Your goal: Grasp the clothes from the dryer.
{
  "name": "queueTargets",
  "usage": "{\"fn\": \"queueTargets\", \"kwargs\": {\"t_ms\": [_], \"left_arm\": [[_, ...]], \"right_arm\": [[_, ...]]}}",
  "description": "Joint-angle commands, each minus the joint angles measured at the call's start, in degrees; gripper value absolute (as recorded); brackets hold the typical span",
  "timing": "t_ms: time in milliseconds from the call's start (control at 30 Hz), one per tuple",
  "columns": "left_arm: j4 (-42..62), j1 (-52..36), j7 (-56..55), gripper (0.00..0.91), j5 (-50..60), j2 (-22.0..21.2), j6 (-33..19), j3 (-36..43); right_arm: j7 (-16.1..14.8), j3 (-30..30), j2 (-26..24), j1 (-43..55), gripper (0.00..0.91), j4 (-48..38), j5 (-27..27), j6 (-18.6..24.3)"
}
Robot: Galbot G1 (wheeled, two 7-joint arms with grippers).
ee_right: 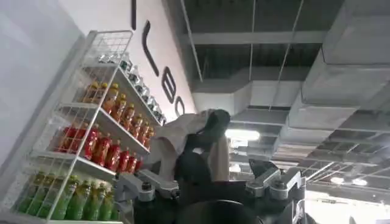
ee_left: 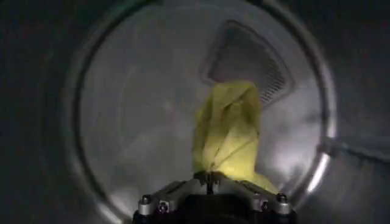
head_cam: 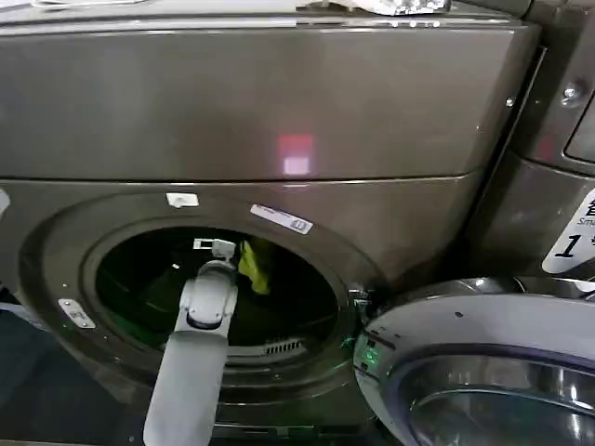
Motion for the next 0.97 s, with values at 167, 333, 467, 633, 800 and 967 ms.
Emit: {"fn": "queueTargets", "kwargs": {"t_ms": [167, 333, 467, 633, 800, 967], "left_arm": [[-1.19, 0.41, -9.03, 0.000, -10.02, -0.32, 1.55, -0.07], [-1.10, 0.41, -8.33, 0.000, -9.70, 0.10, 1.55, 0.07], [-1.09, 0.43, -7.73, 0.000, -9.35, 0.19, 1.63, 0.09], [-1.02, 0.45, -7.69, 0.000, -9.12, 0.19, 1.51, 0.19], [-1.01, 0.32, -7.34, 0.000, -8.65, 0.27, 1.51, 0.22], [-1.02, 0.31, -7.05, 0.000, -8.55, 0.58, 1.48, 0.23]], "right_arm": [[-0.04, 0.01, 0.02, 0.14, 0.907, -0.09, 0.11, 0.34], [0.16, 0.23, 0.00, 0.21, 0.907, 0.52, 0.97, -1.09], [0.80, 0.73, -0.10, 0.30, 0.907, 0.71, 0.90, -2.64], [0.83, 1.19, -0.24, 0.20, 0.907, 0.67, 0.89, -2.87], [0.84, 1.38, -0.35, 0.27, 0.907, 0.72, 0.81, -3.37], [0.78, 1.42, -0.36, 0.29, 0.907, 0.73, 0.45, -3.51]]}}
